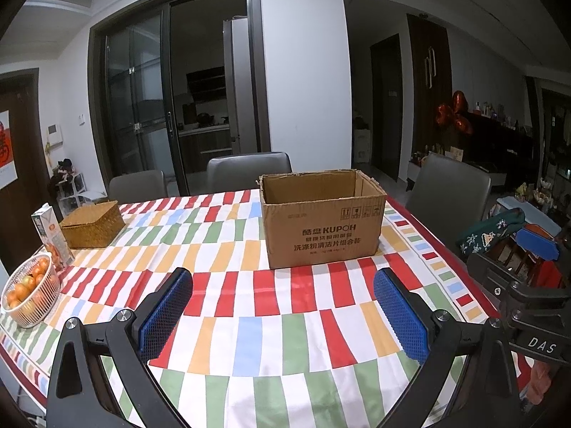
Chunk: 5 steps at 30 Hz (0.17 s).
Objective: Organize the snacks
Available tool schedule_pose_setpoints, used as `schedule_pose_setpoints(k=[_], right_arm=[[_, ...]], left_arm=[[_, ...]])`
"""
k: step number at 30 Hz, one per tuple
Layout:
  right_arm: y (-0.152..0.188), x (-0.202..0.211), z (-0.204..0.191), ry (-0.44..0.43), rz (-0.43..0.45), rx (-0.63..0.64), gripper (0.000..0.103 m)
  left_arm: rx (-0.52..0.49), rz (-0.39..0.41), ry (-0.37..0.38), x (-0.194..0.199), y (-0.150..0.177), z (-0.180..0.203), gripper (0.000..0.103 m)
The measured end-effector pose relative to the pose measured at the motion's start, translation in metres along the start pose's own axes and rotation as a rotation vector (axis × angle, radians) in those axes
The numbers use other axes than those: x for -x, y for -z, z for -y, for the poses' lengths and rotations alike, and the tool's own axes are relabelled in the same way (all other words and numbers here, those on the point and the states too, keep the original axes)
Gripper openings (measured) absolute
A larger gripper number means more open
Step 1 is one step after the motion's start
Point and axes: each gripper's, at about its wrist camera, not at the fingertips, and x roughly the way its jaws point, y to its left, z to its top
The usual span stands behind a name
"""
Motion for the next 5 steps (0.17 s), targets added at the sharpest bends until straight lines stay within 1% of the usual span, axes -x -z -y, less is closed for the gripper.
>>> schedule_pose_setpoints(k=[5], right_arm=[[-0.0009, -0.0053, -0.0002, -0.003, -0.008, 0.001, 0.096]], left_arm=[[0.004, -0.008, 0.002, -0.0026, 0.0014, 0.0007, 0.103]])
